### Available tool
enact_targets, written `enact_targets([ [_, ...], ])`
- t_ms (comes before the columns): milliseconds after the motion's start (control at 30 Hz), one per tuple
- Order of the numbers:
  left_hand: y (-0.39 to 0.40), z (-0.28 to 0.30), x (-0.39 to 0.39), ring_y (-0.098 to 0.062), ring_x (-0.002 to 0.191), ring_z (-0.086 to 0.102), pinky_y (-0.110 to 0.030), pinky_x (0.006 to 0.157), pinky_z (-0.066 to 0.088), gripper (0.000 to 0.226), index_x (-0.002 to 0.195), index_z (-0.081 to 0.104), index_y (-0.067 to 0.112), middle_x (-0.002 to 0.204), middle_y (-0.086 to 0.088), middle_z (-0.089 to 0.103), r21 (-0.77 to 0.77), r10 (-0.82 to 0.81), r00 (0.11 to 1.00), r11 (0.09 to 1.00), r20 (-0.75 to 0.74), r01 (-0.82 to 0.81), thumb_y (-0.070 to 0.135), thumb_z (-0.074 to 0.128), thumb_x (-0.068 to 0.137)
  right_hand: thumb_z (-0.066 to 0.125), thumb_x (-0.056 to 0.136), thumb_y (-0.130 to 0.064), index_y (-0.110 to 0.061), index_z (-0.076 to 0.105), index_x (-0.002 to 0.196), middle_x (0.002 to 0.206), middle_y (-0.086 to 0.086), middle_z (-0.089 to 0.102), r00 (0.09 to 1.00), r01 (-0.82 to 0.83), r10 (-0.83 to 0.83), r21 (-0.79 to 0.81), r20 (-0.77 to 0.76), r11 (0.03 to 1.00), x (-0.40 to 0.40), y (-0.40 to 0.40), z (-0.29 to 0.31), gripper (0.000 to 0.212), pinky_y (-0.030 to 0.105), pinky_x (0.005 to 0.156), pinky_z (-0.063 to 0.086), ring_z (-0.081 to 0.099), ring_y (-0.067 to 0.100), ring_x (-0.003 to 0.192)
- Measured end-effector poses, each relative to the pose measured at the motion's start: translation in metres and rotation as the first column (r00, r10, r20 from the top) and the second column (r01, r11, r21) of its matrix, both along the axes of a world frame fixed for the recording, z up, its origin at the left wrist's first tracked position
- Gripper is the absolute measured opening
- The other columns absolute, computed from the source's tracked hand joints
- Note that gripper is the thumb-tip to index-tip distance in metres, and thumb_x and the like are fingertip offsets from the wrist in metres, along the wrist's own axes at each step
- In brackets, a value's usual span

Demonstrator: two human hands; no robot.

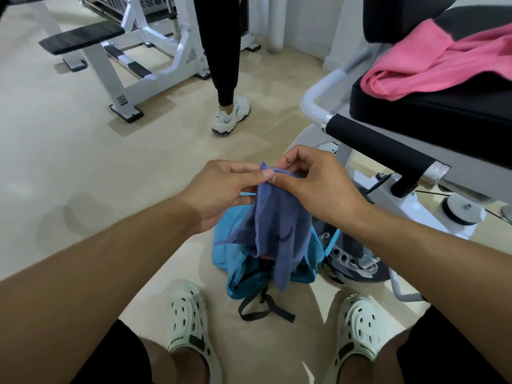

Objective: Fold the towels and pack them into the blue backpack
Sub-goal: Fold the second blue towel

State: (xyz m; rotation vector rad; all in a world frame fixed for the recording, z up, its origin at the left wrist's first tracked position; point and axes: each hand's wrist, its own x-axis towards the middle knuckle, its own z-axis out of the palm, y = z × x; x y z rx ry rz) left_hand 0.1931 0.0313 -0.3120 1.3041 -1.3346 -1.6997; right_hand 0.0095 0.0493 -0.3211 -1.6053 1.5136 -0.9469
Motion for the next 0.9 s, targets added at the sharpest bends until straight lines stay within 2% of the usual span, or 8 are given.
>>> enact_targets([
  [167,-0.003,0.001,0.002,-0.013,0.089,0.074,-0.020,0.077,0.056,0.016,0.100,0.079,0.008,0.098,-0.007,0.079,-0.042,0.016,1.000,0.999,0.026,-0.015,0.017,0.067,0.096,0.084,0.083,-0.033,-0.020,0.070,0.087,0.082,-0.001,0.075,1.000,-0.016,0.016,0.005,0.016,1.000,-0.002,-0.002,-0.001,0.019,0.025,0.069,0.056,0.070,0.014,0.077],
  [333,-0.010,0.010,0.013,-0.016,0.087,0.070,-0.029,0.084,0.056,0.019,0.088,0.076,0.012,0.091,-0.006,0.075,-0.095,-0.070,0.995,0.992,0.073,0.077,0.019,0.062,0.098,0.084,0.083,-0.029,-0.021,0.071,0.085,0.083,-0.008,0.075,0.995,-0.101,0.102,0.042,-0.021,0.994,-0.002,-0.004,-0.004,0.014,0.026,0.077,0.057,0.070,0.004,0.081],
  [433,-0.013,0.016,0.023,-0.019,0.088,0.064,-0.034,0.087,0.050,0.021,0.084,0.074,0.013,0.090,-0.008,0.071,-0.111,-0.112,0.991,0.986,0.080,0.120,0.021,0.061,0.098,0.085,0.082,-0.028,-0.019,0.071,0.084,0.083,-0.004,0.076,0.990,-0.136,0.137,0.047,-0.036,0.990,-0.003,-0.007,-0.006,0.016,0.031,0.078,0.058,0.071,0.011,0.080],
  [533,-0.014,0.017,0.030,-0.021,0.088,0.060,-0.033,0.083,0.048,0.019,0.086,0.071,0.011,0.089,-0.008,0.068,-0.116,-0.125,0.989,0.984,0.076,0.134,0.023,0.061,0.098,0.084,0.083,-0.027,-0.020,0.070,0.086,0.082,-0.001,0.075,0.989,-0.141,0.143,0.041,-0.044,0.989,-0.001,-0.007,-0.009,0.017,0.036,0.079,0.058,0.070,0.013,0.078],
  [600,-0.012,0.017,0.033,-0.022,0.089,0.059,-0.028,0.080,0.049,0.020,0.090,0.069,0.008,0.092,-0.011,0.065,-0.120,-0.160,0.984,0.978,0.079,0.169,0.026,0.066,0.094,0.084,0.082,-0.027,-0.023,0.068,0.097,0.083,-0.003,0.075,0.986,-0.159,0.161,0.050,-0.048,0.986,0.001,-0.006,-0.009,0.023,0.041,0.083,0.058,0.070,0.013,0.079],
  [733,-0.010,0.019,0.039,-0.014,0.087,0.065,-0.018,0.075,0.054,0.021,0.092,0.071,0.008,0.093,-0.008,0.069,-0.157,-0.205,0.974,0.963,0.102,0.219,0.028,0.065,0.088,0.083,0.084,-0.026,-0.026,0.066,0.117,0.082,0.005,0.076,0.955,-0.294,0.297,0.153,0.002,0.944,0.004,-0.002,-0.002,0.038,0.043,0.086,0.056,0.070,0.028,0.077],
  [833,-0.011,0.021,0.046,-0.012,0.089,0.068,-0.018,0.079,0.054,0.017,0.092,0.073,0.012,0.094,-0.004,0.074,-0.213,-0.173,0.974,0.956,0.147,0.202,0.027,0.067,0.087,0.083,0.084,-0.027,-0.026,0.069,0.105,0.075,0.002,0.075,0.941,-0.335,0.339,0.208,0.019,0.919,0.005,-0.001,-0.001,0.025,0.042,0.085,0.056,0.067,0.019,0.068],
  [900,-0.012,0.020,0.049,-0.012,0.091,0.069,-0.018,0.081,0.055,0.014,0.094,0.074,0.011,0.097,-0.003,0.076,-0.234,-0.150,0.974,0.954,0.172,0.188,0.022,0.066,0.090,0.084,0.082,-0.029,-0.024,0.071,0.100,0.078,0.002,0.077,0.941,-0.334,0.338,0.239,0.025,0.912,0.005,-0.001,-0.002,0.023,0.048,0.091,0.057,0.071,0.029,0.076],
])
